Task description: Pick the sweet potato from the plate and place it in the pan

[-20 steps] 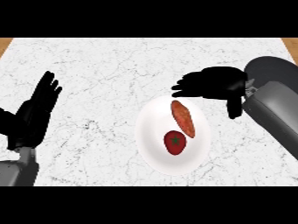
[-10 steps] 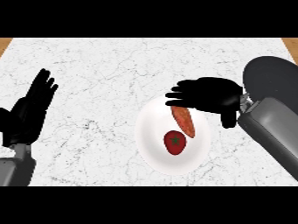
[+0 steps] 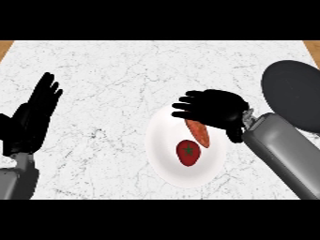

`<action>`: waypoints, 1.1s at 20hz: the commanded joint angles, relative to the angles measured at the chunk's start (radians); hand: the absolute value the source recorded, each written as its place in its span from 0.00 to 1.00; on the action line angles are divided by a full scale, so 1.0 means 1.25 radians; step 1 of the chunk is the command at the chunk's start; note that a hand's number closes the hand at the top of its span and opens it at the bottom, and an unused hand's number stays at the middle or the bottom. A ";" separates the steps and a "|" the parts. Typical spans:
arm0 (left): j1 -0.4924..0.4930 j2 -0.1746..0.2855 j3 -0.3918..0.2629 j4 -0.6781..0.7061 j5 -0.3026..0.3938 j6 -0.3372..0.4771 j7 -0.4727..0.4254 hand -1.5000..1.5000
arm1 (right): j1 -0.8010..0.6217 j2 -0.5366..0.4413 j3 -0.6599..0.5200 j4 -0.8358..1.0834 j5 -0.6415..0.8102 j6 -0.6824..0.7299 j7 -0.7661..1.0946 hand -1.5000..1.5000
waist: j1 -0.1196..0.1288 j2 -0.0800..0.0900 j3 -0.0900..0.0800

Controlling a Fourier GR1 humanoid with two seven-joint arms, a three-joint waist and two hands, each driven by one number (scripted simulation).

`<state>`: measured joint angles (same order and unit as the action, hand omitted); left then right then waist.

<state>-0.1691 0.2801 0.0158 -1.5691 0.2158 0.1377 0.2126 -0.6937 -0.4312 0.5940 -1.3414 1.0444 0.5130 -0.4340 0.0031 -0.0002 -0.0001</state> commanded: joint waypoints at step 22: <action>0.006 -0.040 0.048 -0.022 -0.037 -0.043 0.017 0.50 | 0.037 0.221 -0.086 0.262 0.235 -0.119 -0.075 0.00 | 0.001 0.000 0.000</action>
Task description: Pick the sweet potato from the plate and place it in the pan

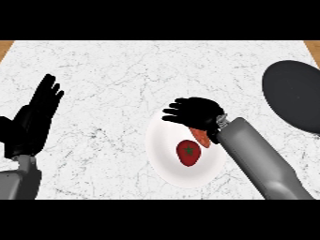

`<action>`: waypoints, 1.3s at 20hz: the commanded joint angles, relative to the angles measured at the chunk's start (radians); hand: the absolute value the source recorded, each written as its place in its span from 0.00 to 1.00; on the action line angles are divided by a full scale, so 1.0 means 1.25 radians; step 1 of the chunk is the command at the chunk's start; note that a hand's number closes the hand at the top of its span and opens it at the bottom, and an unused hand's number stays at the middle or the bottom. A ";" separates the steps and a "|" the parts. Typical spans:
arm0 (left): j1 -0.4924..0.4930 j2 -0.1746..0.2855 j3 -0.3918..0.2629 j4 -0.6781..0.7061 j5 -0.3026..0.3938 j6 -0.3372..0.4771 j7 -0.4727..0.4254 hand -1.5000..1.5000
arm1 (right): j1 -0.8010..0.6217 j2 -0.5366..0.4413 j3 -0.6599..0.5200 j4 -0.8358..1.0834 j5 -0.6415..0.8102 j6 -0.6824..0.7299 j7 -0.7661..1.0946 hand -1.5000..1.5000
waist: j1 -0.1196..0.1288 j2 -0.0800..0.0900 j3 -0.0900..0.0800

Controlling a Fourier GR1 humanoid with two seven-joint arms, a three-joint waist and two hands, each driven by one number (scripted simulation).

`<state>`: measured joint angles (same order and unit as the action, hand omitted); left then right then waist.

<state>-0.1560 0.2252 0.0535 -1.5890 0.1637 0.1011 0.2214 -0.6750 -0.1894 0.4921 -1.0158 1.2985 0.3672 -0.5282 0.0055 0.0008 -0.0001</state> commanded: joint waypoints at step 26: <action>0.061 -0.012 0.040 -0.016 -0.022 -0.016 0.008 0.50 | 0.101 0.047 -0.306 0.088 -0.020 -0.119 0.161 1.00 | -0.060 -0.022 -0.001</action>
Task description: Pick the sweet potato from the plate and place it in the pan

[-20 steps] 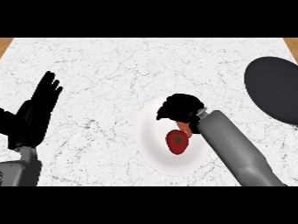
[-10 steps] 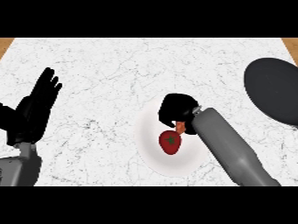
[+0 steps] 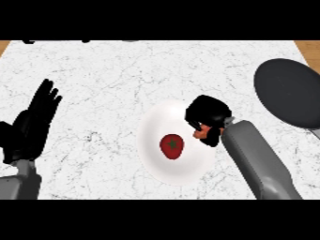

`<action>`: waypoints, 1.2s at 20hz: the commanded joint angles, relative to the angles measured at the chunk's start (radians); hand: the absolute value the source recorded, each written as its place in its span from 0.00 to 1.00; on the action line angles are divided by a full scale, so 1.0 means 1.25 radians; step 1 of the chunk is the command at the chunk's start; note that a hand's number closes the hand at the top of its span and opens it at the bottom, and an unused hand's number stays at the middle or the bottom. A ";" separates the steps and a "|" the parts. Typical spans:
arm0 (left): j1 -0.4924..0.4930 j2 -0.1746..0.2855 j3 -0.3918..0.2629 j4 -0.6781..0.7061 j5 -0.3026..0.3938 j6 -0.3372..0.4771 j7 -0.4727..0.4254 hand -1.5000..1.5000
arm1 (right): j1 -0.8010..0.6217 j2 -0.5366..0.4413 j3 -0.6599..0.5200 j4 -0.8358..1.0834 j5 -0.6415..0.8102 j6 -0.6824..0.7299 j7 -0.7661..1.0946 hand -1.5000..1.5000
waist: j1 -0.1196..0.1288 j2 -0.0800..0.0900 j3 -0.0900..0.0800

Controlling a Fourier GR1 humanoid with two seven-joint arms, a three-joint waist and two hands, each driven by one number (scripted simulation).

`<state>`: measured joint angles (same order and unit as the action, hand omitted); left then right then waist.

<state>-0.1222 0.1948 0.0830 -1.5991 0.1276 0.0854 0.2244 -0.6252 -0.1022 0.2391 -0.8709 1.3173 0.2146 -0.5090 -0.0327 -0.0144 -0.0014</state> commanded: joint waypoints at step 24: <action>-0.009 -0.028 -0.014 -0.016 -0.029 0.019 0.003 0.50 | 0.245 -0.091 -0.382 -0.912 -0.173 0.166 0.481 1.00 | 0.022 0.011 0.001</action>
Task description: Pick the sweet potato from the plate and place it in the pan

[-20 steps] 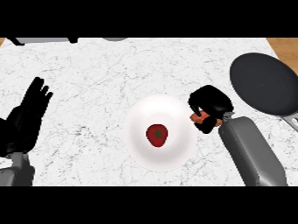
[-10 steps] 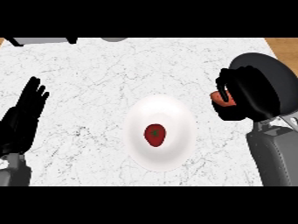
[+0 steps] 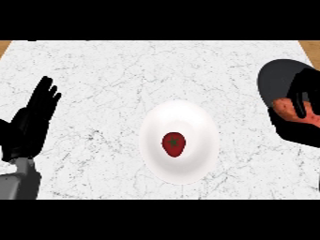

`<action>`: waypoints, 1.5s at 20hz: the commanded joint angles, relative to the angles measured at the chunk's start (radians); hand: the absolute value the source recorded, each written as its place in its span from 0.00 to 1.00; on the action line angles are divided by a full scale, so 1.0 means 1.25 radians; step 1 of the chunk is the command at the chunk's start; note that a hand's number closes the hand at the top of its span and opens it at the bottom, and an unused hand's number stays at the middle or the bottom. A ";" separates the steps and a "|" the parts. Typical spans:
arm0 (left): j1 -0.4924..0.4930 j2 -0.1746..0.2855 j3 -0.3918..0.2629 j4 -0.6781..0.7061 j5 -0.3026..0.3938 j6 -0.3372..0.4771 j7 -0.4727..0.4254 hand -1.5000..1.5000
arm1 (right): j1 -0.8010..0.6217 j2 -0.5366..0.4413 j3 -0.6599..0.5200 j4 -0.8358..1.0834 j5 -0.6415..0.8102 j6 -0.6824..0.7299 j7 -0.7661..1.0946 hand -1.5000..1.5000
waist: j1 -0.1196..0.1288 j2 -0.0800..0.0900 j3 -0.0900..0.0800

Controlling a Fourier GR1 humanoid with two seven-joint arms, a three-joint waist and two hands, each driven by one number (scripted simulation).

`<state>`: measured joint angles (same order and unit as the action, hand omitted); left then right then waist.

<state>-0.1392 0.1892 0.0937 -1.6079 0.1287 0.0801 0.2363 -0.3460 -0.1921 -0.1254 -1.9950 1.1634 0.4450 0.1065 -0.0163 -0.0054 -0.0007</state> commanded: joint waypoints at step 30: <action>-0.059 -0.017 -0.004 0.024 -0.002 -0.025 0.004 0.50 | -0.328 -0.320 -0.323 1.291 -0.113 -0.525 -0.505 1.00 | 0.054 0.022 0.003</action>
<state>-0.2016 0.1676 0.0755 -1.5977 0.1168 0.0531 0.2566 -0.7224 -0.5739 -0.5182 -0.5296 1.0079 -0.1848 -0.5349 0.0423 0.0162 0.0027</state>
